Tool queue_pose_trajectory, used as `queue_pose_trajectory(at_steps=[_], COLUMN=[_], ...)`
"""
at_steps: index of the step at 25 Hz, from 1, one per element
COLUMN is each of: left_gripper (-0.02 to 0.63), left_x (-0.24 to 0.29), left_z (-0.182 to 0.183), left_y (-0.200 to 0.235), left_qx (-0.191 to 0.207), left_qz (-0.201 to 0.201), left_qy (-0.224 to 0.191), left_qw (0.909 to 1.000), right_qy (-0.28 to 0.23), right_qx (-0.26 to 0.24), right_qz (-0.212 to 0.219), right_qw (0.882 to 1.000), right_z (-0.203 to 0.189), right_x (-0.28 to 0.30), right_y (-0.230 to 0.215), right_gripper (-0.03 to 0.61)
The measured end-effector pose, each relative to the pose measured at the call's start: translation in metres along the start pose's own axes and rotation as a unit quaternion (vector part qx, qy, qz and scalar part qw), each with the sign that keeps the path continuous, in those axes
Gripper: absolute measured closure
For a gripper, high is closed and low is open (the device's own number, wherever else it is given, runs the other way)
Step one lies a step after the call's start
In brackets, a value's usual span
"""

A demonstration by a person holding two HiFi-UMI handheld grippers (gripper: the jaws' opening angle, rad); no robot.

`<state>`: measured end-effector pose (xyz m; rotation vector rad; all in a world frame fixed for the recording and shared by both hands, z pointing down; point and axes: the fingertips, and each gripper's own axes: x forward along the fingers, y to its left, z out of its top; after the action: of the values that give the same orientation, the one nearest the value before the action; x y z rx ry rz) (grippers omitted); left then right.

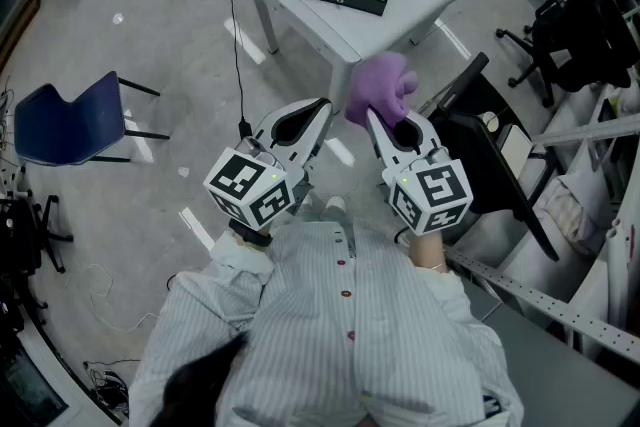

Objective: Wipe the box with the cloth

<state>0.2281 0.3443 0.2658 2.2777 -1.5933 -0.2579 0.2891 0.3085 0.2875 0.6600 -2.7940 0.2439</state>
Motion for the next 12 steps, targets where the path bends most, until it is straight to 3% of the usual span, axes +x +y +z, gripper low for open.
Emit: queue_pose_trajectory(at_steps=[12], left_gripper=[0.601], left_x=[-0.0009], left_z=[-0.0014], left_y=[-0.0041], left_qx=[0.013], left_qz=[0.018], left_qy=[-0.001], left_qw=[0.9997], right_qy=[-0.008], right_qx=[0.002], right_qz=[0.01], right_qw=[1.0], right_z=[0.0004], right_x=[-0.0034], right_y=[0.0036], right_gripper=[0.528])
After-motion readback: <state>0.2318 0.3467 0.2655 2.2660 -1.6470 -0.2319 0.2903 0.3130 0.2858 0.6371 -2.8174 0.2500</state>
